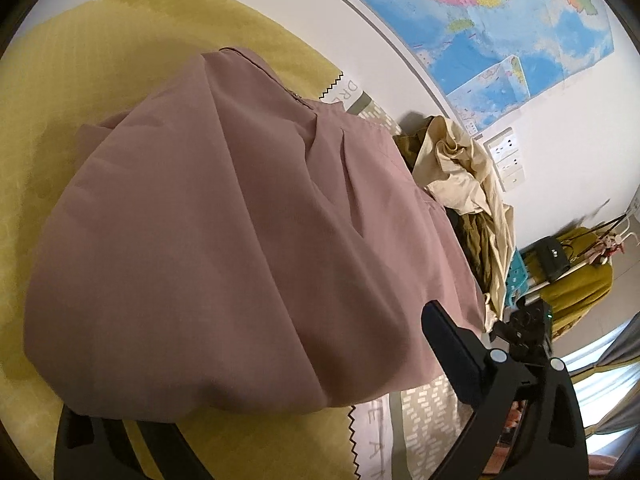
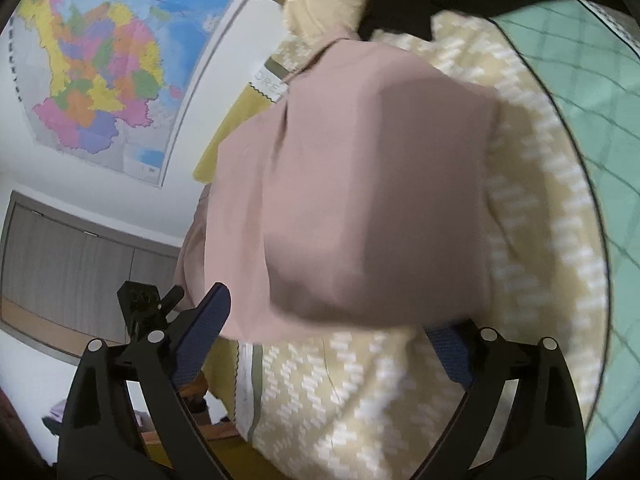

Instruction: Fold large clothes

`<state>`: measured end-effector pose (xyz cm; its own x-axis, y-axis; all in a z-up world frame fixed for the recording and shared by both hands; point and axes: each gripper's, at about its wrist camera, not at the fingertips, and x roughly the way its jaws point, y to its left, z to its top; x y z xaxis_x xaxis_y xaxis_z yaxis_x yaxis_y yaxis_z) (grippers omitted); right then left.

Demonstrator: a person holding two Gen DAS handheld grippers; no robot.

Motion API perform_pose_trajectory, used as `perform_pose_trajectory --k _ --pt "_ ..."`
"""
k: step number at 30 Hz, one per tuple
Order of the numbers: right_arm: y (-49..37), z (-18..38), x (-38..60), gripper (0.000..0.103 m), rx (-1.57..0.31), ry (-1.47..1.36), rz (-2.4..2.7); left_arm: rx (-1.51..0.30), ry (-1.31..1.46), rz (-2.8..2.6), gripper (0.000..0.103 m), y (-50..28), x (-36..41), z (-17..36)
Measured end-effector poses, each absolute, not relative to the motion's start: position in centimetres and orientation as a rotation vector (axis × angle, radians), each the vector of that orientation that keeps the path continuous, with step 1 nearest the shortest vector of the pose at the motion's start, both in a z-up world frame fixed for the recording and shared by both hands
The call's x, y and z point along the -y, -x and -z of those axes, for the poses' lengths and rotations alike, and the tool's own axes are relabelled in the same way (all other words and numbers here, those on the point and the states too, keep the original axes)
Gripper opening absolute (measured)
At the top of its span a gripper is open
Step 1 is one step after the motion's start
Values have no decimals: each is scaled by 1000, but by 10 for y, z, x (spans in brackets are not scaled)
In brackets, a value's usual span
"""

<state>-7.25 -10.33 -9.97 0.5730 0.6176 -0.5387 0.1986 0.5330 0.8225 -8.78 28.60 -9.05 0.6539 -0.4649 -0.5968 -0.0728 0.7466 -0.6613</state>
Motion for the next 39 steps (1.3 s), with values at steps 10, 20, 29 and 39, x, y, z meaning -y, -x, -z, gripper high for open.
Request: perform_pose_trajectory --k 10,20,29,39 --pt "51 102 88 96 -925 -998 -295 -858 677 156 96 64 -278 88" --pt "3 99 73 96 -824 -913 -283 -807 649 76 96 42 -273 87" --pt "-9 100 72 80 -826 -900 -324 -837 555 -13 81 34 -265 84" --pt "-14 112 81 52 -832 -951 -388 -841 555 71 74 28 -271 85"
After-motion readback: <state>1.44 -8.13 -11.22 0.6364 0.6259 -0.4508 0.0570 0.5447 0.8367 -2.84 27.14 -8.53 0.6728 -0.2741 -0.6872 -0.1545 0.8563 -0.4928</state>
